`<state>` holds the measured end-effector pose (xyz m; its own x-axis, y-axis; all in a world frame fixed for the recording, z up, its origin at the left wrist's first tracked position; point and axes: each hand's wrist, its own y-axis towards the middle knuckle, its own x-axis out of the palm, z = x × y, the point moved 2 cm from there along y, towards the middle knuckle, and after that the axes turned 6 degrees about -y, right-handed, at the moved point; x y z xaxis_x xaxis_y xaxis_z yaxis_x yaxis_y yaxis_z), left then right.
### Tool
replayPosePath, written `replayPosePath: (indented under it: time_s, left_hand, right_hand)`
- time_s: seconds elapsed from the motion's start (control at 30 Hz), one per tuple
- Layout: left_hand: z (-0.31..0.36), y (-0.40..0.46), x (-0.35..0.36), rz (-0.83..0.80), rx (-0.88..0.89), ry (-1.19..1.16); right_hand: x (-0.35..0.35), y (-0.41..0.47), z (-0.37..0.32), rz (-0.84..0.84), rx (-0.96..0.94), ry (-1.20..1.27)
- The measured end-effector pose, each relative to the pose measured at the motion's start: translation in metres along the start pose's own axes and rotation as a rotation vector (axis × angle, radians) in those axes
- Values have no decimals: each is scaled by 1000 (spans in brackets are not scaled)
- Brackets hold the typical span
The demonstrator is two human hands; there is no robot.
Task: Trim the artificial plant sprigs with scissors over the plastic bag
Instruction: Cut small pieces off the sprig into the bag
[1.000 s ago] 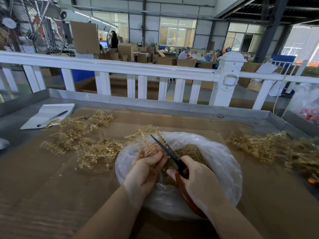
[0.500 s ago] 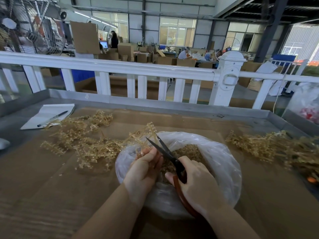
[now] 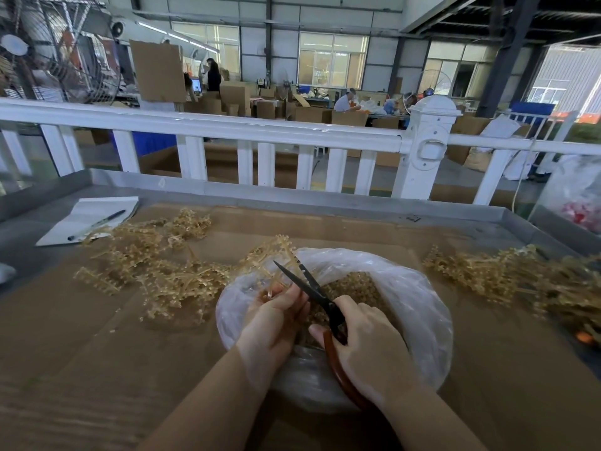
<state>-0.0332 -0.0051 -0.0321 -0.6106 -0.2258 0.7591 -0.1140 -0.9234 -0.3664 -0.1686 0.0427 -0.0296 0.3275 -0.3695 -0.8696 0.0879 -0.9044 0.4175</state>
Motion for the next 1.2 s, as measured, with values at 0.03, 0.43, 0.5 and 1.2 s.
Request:
replayPosePath:
  time_s: [0.03,0.43,0.5,1.2]
  left_hand:
    - [0,0,-1,1,9,6]
    - [-2,4,-4,-6,16,8]
    - [-2,4,-3,-13,16,13]
    - [-4,-2,1,-78,54,52]
  right_hand:
    - [0,0,0,-4,-2,-3]
    - [1,5,0,-25,-26,-28]
    - [2,5,0,-17,-32,-44]
    - [1,5,-6,3,-14,-16]
